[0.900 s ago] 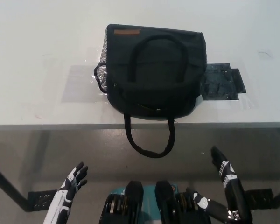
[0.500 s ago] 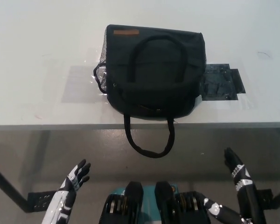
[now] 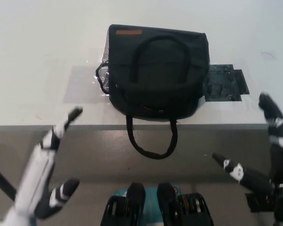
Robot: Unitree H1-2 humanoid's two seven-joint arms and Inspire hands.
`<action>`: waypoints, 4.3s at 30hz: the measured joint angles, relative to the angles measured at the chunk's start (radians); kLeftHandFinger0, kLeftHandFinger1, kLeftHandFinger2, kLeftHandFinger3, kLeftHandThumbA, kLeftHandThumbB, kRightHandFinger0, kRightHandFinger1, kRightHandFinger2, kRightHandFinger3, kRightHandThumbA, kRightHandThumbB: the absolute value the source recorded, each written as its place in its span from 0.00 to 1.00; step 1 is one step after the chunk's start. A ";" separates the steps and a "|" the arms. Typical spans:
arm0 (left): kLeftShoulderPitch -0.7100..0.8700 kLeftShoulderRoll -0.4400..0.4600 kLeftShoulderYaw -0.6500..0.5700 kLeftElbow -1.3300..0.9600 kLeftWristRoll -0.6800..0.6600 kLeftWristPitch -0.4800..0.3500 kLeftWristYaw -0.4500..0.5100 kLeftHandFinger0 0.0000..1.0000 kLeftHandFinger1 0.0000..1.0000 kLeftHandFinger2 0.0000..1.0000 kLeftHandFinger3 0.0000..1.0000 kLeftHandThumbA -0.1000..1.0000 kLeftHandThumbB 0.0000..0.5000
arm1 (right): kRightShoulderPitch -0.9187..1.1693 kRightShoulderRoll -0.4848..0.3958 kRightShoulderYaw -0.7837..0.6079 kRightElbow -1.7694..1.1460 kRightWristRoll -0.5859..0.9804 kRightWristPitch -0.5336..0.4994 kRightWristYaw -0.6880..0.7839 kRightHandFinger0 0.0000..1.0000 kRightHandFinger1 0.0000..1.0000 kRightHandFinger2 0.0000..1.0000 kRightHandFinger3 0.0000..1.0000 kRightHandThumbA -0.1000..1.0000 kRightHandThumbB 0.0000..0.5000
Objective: A soft travel bag is kept infront of the robot in the middle of the desk and the robot uses both its hands to press it to reduce its size
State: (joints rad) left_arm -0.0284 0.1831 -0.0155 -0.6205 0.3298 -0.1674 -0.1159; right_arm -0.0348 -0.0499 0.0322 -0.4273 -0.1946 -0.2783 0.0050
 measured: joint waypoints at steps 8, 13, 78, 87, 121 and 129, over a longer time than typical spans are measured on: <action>-0.362 0.082 -0.012 0.096 0.157 0.053 -0.060 1.00 1.00 1.00 1.00 1.00 0.61 | -0.267 -0.058 -0.002 -0.045 -0.097 0.182 0.050 1.00 1.00 1.00 1.00 1.00 0.24; -0.560 0.127 -0.063 0.274 0.245 0.086 -0.106 1.00 1.00 1.00 1.00 1.00 0.61 | -0.453 -0.071 0.025 0.058 -0.158 0.284 0.079 1.00 1.00 1.00 1.00 0.97 0.18; -1.024 0.122 -0.462 1.378 0.528 0.279 -0.107 1.00 1.00 1.00 1.00 1.00 0.41 | -1.068 -0.004 0.269 1.471 -0.248 0.290 -0.037 1.00 1.00 1.00 1.00 1.00 0.39; -0.902 0.104 -0.481 1.408 0.527 0.277 -0.035 1.00 1.00 1.00 1.00 1.00 0.52 | -1.013 0.036 0.308 1.551 -0.251 0.256 -0.081 1.00 1.00 1.00 1.00 1.00 0.42; -0.785 0.078 -0.591 1.460 0.557 0.277 0.298 1.00 1.00 1.00 1.00 1.00 0.40 | -0.898 0.097 0.390 1.705 -0.292 0.037 -0.424 1.00 1.00 1.00 1.00 1.00 0.28; -0.766 0.172 -0.524 1.222 0.519 0.283 0.177 1.00 1.00 1.00 1.00 1.00 0.21 | -0.911 0.049 0.344 1.512 -0.274 0.063 -0.361 1.00 1.00 1.00 1.00 1.00 0.29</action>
State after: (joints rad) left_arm -0.7943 0.3546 -0.5393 0.6018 0.8490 0.1154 0.0612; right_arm -0.9458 -0.0009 0.3764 1.0842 -0.4689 -0.2155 -0.3563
